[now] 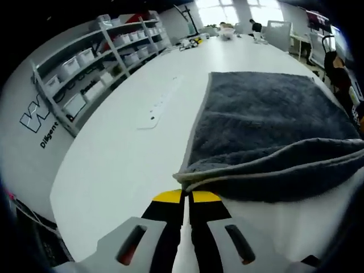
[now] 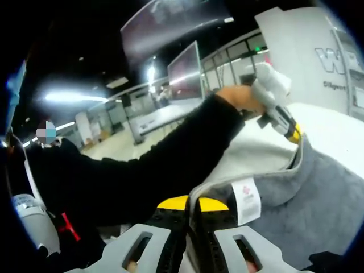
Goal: Open the folded towel by lifting each exposed corner and separating the folded layers until the towel lies flat within the target outline without major curled edges
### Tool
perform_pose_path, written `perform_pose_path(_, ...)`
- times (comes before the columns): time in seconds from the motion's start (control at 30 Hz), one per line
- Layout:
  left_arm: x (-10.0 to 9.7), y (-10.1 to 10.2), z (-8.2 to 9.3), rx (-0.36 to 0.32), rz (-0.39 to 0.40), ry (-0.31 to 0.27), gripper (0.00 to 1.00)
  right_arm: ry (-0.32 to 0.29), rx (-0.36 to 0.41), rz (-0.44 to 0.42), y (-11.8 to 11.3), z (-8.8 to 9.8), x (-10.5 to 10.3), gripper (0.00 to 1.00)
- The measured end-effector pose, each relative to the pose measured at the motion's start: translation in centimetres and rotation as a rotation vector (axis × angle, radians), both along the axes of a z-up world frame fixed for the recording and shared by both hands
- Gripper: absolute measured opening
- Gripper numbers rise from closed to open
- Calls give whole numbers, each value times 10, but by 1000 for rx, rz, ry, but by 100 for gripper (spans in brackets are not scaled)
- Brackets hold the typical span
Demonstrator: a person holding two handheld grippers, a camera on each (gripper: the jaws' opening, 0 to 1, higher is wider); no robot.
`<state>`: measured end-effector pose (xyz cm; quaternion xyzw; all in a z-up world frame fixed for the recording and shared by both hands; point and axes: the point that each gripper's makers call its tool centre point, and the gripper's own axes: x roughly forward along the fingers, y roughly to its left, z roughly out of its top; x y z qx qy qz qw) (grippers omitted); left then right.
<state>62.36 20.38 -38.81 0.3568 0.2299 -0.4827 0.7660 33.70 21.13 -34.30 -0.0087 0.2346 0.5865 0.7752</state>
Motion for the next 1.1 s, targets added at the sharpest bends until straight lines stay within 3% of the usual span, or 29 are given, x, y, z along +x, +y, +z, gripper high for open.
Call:
perform_pose_path(0.2,-8,6,-2,-2,13,13,3,-1,-6,3,5,-2,4,0)
perform_pose_path(0.37,-12,27,2,14,92,0,4,-12,-13,15,13,-2,6,0)
perform_pose_path(0.5,-3,43,-2,51,147,-15,18,-20,-30,23,18,-7,9,0)
perform_pose_path(0.67,5,49,0,80,166,3,20,-19,-44,26,21,-13,12,0)
perform_pose_path(0.87,12,60,26,144,209,-75,26,-28,-73,42,28,-25,10,0)
perform_pose_path(1.03,14,64,67,105,222,-172,26,-44,-82,54,32,-29,10,2)
perform_pose_path(1.1,15,67,74,112,226,-206,26,-52,-90,58,33,-33,11,3)
